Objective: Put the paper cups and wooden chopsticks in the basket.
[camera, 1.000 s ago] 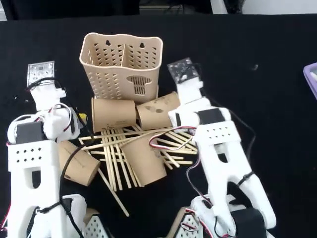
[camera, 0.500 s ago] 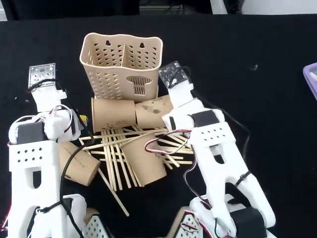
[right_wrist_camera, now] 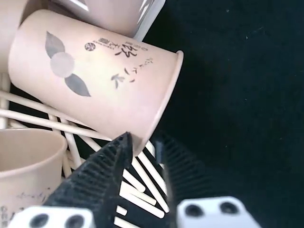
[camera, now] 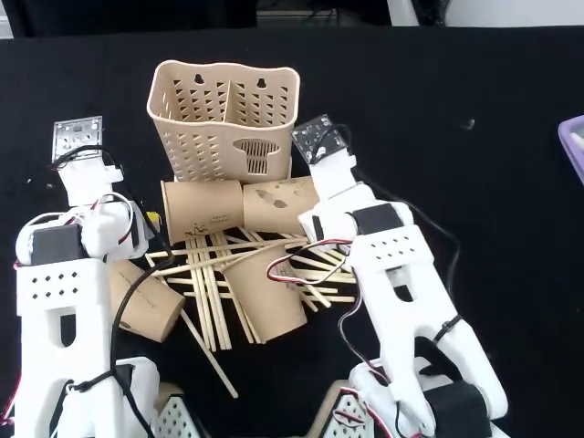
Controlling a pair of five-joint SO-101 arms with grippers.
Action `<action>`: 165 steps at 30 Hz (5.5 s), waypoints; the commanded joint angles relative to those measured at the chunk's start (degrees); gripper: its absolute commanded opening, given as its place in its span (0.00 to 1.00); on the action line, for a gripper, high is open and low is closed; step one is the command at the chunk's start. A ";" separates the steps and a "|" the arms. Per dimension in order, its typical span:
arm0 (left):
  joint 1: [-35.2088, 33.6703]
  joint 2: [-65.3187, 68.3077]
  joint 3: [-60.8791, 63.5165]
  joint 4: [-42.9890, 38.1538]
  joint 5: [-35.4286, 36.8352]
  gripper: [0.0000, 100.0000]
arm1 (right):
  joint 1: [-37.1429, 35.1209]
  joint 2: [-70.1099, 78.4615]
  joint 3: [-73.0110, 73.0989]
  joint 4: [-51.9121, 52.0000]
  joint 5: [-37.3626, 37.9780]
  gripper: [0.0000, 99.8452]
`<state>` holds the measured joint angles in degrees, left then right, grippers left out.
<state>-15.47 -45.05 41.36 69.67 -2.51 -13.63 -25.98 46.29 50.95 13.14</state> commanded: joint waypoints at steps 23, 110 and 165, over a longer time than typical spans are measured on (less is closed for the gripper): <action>-0.40 -1.49 -0.57 -0.35 0.44 0.24 | -0.26 -4.00 3.56 -1.14 -2.02 0.01; -0.40 -1.49 0.75 -0.62 0.44 0.24 | 11.96 -14.64 -50.95 21.27 0.09 0.01; -0.48 -1.49 2.24 -0.35 0.44 0.24 | -10.55 35.56 -111.52 50.37 8.44 0.17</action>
<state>-15.47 -45.05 44.00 69.67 -2.51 -24.70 16.13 -72.66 99.38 22.29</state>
